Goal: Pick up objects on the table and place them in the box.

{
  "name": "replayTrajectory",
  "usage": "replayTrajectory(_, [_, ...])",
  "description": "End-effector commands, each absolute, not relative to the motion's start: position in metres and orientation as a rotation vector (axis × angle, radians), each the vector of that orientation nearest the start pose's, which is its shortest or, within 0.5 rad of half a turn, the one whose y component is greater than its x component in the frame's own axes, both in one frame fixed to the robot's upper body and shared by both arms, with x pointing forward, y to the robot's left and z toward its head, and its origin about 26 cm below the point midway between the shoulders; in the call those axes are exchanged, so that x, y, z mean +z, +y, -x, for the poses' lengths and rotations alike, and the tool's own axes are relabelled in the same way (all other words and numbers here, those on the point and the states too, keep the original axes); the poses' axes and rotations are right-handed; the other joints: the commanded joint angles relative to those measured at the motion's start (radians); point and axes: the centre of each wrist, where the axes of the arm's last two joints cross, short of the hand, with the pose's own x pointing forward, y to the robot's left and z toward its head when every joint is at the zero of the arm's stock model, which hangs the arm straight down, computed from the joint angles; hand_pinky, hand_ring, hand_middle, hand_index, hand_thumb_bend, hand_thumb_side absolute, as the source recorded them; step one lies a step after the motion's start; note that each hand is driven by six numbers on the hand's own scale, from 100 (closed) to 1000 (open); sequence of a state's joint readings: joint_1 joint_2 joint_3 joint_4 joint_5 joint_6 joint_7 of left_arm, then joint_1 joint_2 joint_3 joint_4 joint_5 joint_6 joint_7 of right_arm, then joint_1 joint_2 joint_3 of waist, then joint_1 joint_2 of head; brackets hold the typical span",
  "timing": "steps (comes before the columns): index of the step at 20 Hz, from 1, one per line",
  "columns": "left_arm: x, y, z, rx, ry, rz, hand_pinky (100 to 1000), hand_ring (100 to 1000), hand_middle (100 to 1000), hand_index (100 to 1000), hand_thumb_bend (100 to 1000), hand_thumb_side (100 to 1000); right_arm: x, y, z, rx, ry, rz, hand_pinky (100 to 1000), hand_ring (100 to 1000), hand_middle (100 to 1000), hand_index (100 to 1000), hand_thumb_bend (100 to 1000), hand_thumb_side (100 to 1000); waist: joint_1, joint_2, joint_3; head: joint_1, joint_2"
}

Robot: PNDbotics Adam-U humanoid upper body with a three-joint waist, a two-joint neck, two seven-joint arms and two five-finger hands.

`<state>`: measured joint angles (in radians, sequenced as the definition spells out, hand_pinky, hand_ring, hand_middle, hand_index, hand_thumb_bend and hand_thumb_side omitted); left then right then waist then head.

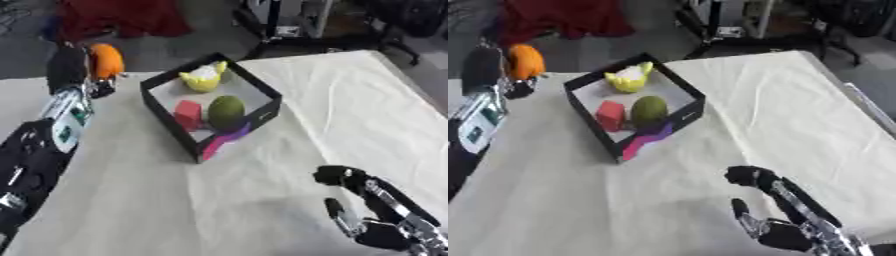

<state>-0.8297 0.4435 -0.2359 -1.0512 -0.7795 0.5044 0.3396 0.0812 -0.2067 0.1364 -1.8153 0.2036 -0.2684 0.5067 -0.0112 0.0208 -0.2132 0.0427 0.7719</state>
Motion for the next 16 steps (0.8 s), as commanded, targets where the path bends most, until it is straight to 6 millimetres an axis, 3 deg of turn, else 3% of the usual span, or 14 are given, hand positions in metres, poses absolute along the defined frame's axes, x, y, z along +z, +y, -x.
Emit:
replayTrajectory(1, [0.197,0.25,-0.462,-0.581,-1.498,-1.507,334,230,239,403,303,133,0.04,-0.252,-0.252,0.95,-1.805,-0.155,870,827,786,883,100,343,-0.011,-0.025,-0.003,0.002,-0.002])
replayTrajectory(4, [0.194,0.227,-0.466,-0.643,-1.525,-1.467,336,232,242,406,304,138,0.04,-0.251,-0.252,0.952,-1.806,-0.16,870,827,786,883,100,345,-0.012,-0.025,-0.009,0.006,-0.002])
replayTrajectory(14, [0.147,0.146,-0.47,-0.778,-1.579,-1.3,370,273,290,455,343,187,0.04,-0.248,-0.253,0.96,-1.808,-0.185,869,827,786,882,100,344,-0.016,-0.022,-0.043,0.022,-0.002])
replayTrajectory(16, [0.141,0.135,-0.468,-0.809,-1.597,-1.272,425,340,365,527,504,301,0.041,-0.247,-0.253,0.962,-1.808,-0.187,869,827,786,881,100,346,-0.017,-0.022,-0.047,0.023,-0.002])
